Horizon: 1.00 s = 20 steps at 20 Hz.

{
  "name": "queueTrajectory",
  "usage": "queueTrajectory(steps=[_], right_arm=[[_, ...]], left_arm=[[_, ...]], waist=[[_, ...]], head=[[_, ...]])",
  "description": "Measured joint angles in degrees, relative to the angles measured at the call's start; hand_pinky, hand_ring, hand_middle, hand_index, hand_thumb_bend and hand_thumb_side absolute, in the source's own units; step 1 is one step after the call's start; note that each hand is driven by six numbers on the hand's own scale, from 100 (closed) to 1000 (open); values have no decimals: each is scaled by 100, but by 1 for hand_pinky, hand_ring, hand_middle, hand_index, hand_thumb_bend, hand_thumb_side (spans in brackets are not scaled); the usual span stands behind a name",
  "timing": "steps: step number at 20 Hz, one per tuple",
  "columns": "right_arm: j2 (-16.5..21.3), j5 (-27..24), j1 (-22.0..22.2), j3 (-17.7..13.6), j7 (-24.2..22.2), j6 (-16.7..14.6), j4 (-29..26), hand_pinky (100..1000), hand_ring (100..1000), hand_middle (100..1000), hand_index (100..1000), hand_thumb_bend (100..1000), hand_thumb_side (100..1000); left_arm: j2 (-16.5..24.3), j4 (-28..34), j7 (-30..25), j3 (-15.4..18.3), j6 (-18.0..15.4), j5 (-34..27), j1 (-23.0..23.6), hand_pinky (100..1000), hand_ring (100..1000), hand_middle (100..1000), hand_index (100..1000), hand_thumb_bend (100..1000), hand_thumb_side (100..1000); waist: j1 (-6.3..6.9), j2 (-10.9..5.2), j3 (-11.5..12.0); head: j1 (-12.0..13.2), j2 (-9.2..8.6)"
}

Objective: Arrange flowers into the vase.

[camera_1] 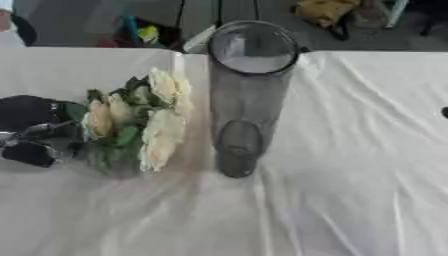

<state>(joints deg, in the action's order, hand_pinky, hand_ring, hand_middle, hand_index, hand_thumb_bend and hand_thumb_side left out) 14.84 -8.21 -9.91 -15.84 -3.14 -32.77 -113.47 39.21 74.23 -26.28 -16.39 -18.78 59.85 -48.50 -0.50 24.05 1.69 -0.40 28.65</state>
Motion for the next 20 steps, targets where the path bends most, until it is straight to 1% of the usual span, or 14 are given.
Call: queueTrajectory(steps=[1, 2, 4, 5, 6, 12, 13, 20], right_arm=[[0, -1, 0, 0, -12, -1, 0, 783, 929, 331, 511, 100, 977], [0, -1, 0, 1, -22, -2, 0, 784, 930, 330, 510, 100, 977], [-2, -2, 0, 1, -36, 1, 0, 784, 929, 330, 509, 100, 976], [-3, -2, 0, 1, -38, 0, 0, 784, 930, 329, 509, 100, 976], [-4, -2, 0, 1, -39, 0, 0, 784, 931, 328, 509, 100, 972], [-43, -2, 1, 1, -46, -1, 0, 785, 931, 328, 508, 100, 976], [-43, -2, 2, 1, -51, -4, 0, 785, 931, 326, 506, 100, 976], [-43, -2, 6, 1, -66, -9, 0, 785, 927, 325, 506, 100, 977]], left_arm=[[-1, -15, -6, 0, 7, 1, -1, 664, 827, 880, 1000, 114, 879], [-3, -29, -12, 0, 16, 1, -4, 625, 780, 820, 1000, 102, 889], [-24, -64, -17, 0, 36, 1, -19, 590, 737, 782, 1000, 100, 892], [-40, -78, -14, 0, 41, 1, -26, 572, 712, 776, 990, 100, 890], [-48, -95, -11, 0, 44, 0, -32, 570, 708, 782, 993, 100, 894], [-48, -104, 16, 1, 72, -16, -42, 579, 719, 798, 1000, 100, 903], [-48, -107, 16, 1, 73, -23, -42, 601, 753, 826, 1000, 100, 912], [-5, -92, -38, 44, 130, -97, 8, 641, 813, 878, 1000, 105, 908]], waist=[[0, 0, 0], [0, 0, 0], [0, 2, -1], [0, 5, -3], [0, 8, -7], [-31, 14, -9], [-31, 14, -8], [-31, 14, 15]], head=[[3, -1], [3, -2], [5, -4], [6, -4], [7, -4], [7, -5], [7, -5], [8, -7]])
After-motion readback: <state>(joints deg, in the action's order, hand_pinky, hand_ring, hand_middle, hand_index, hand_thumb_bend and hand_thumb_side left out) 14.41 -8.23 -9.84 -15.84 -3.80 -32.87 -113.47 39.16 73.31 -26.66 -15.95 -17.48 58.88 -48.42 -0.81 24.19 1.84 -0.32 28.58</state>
